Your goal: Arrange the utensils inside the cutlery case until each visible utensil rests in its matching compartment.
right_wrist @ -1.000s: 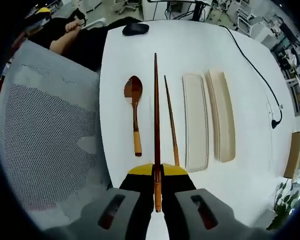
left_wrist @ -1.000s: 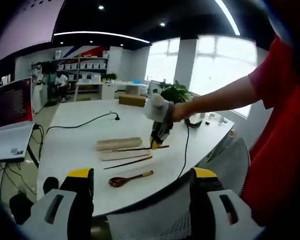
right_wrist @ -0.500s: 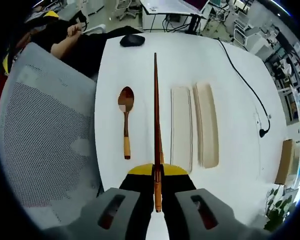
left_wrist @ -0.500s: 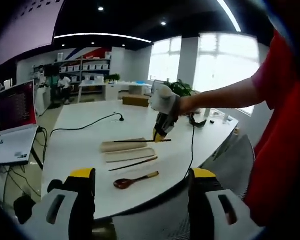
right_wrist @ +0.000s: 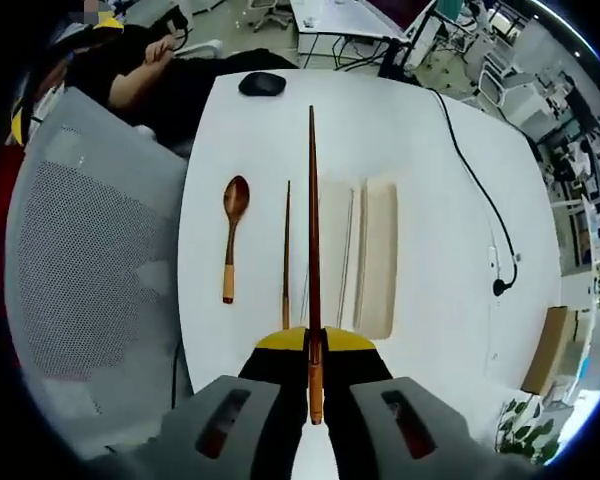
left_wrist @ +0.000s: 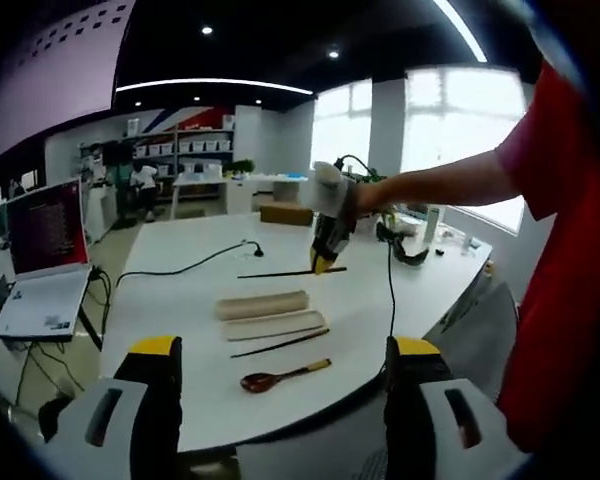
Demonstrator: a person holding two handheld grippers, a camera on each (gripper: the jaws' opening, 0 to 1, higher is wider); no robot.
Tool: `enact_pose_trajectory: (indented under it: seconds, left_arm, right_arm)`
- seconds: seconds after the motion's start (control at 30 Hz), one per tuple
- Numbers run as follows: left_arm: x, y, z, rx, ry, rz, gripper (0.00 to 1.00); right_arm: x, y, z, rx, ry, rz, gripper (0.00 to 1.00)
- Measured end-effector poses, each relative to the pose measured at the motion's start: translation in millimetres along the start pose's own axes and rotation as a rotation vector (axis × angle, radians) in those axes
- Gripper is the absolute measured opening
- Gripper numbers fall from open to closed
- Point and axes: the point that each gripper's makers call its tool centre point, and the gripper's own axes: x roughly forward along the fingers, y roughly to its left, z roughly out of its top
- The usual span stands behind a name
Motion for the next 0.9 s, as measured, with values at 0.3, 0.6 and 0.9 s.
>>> enact_pose_trajectory:
  seconds: [0.3, 0.6, 0.9]
  left_arm:
    - [2, -6.9, -4.2, -0.006, 0.044, 0.039, 0.84]
    - [11, -12.1, 6.8, 0.004, 0.035, 0.030, 0.83]
    - [25, -5.3, 10.1, 0.030, 0.057, -0.006, 0.83]
  right_arm:
    - [8, -23, -9.4, -0.032, 0.026, 0.016, 0.00]
    - [1, -29, -1.0, 0.013, -0.008, 0.059, 0.00]
    - [-19, -52, 4.8, -0.103, 0.039, 0.024, 0.01]
